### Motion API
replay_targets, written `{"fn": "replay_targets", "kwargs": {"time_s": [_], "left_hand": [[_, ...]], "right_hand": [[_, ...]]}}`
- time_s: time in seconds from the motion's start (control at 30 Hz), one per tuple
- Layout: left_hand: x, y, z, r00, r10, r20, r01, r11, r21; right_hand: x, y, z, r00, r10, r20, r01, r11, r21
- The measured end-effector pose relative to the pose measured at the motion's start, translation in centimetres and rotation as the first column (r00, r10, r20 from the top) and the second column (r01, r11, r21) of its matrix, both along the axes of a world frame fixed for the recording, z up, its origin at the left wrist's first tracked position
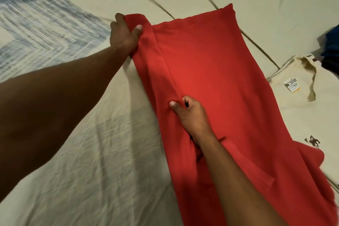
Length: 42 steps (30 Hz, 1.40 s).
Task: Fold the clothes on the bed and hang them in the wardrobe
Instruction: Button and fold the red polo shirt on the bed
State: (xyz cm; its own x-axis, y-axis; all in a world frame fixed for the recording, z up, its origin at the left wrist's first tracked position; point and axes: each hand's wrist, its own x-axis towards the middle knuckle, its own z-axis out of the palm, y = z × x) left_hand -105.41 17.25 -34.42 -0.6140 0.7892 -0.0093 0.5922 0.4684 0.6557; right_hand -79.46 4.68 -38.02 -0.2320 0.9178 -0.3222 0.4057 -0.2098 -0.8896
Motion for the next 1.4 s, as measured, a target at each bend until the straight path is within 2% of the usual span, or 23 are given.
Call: {"fn": "replay_targets", "kwargs": {"time_s": [0.07, 0.17, 0.27, 0.33, 0.43, 0.5, 0.57, 0.63, 0.8, 0.87, 0.9, 0.97, 1.07, 1.17, 1.23, 1.3, 1.33, 1.4], "left_hand": [[1.7, -2.0, 0.1, 0.990, -0.042, -0.133, 0.042, 0.999, -0.008], [4.9, -7.2, -0.4, 0.908, -0.115, -0.404, 0.127, 0.992, 0.003], [8.9, -13.8, -0.5, 0.886, -0.228, -0.403, 0.271, 0.961, 0.052], [11.8, -18.5, -0.2, 0.882, -0.297, -0.365, 0.332, 0.943, 0.035], [16.0, -23.6, 0.2, 0.819, -0.428, -0.382, 0.457, 0.889, -0.016], [18.7, -25.5, 0.5, 0.744, -0.540, -0.393, 0.563, 0.824, -0.066], [20.9, -26.3, 0.6, 0.683, -0.625, -0.378, 0.636, 0.763, -0.114], [22.4, -26.6, 0.7, 0.646, -0.690, -0.328, 0.681, 0.714, -0.162], [24.5, -25.7, 2.1, 0.634, -0.738, -0.234, 0.636, 0.668, -0.386], [25.3, -25.0, 3.2, 0.629, -0.747, -0.217, 0.631, 0.653, -0.419], [25.7, -24.8, 3.8, 0.633, -0.742, -0.219, 0.637, 0.661, -0.397], [26.7, -24.3, 4.3, 0.664, -0.719, -0.207, 0.653, 0.692, -0.309], [28.1, -24.3, 4.1, 0.668, -0.739, -0.087, 0.721, 0.672, -0.172], [28.5, -25.4, 3.4, 0.658, -0.753, -0.025, 0.748, 0.657, -0.095], [28.2, -26.7, 2.9, 0.709, -0.703, -0.056, 0.701, 0.711, -0.059], [27.6, -28.3, 2.5, 0.807, -0.585, -0.083, 0.585, 0.811, -0.029], [27.3, -29.0, 2.5, 0.874, -0.482, -0.067, 0.482, 0.876, -0.017], [26.6, -30.7, 2.4, 0.969, -0.248, 0.009, 0.248, 0.967, -0.065]], "right_hand": [[-0.1, 0.0, 0.1, 0.997, 0.005, 0.078, -0.010, 0.998, 0.069], [-0.2, 0.1, 0.0, 0.993, 0.005, 0.116, -0.017, 0.995, 0.099], [-0.1, 0.3, 0.9, 0.988, 0.045, 0.147, -0.054, 0.997, 0.062], [0.8, -0.2, 2.5, 0.966, 0.065, 0.252, -0.083, 0.995, 0.063], [4.4, -2.5, 4.3, 0.864, -0.046, 0.502, -0.097, 0.962, 0.254], [7.5, -5.2, 5.0, 0.746, -0.089, 0.660, -0.184, 0.925, 0.333], [10.1, -7.8, 5.4, 0.608, -0.095, 0.788, -0.214, 0.936, 0.278], [12.0, -9.8, 5.7, 0.534, -0.093, 0.840, -0.155, 0.966, 0.206], [14.8, -11.9, 6.8, 0.587, 0.053, 0.808, -0.037, 0.999, -0.039], [16.2, -11.8, 6.7, 0.648, 0.122, 0.751, -0.022, 0.990, -0.142], [16.9, -11.9, 6.8, 0.709, 0.107, 0.697, 0.013, 0.986, -0.164], [18.4, -12.4, 7.3, 0.800, -0.048, 0.598, 0.148, 0.982, -0.119], [20.5, -13.2, 7.8, 0.777, -0.284, 0.561, 0.331, 0.944, 0.019], [21.5, -14.0, 7.3, 0.743, -0.354, 0.568, 0.360, 0.927, 0.106], [21.0, -15.0, 7.1, 0.668, -0.337, 0.663, 0.268, 0.941, 0.208], [19.6, -16.6, 7.4, 0.549, -0.364, 0.752, 0.078, 0.918, 0.388], [18.5, -17.5, 7.5, 0.558, -0.377, 0.739, -0.027, 0.882, 0.470], [16.3, -19.9, 7.3, 0.674, -0.261, 0.691, -0.223, 0.819, 0.528]]}}
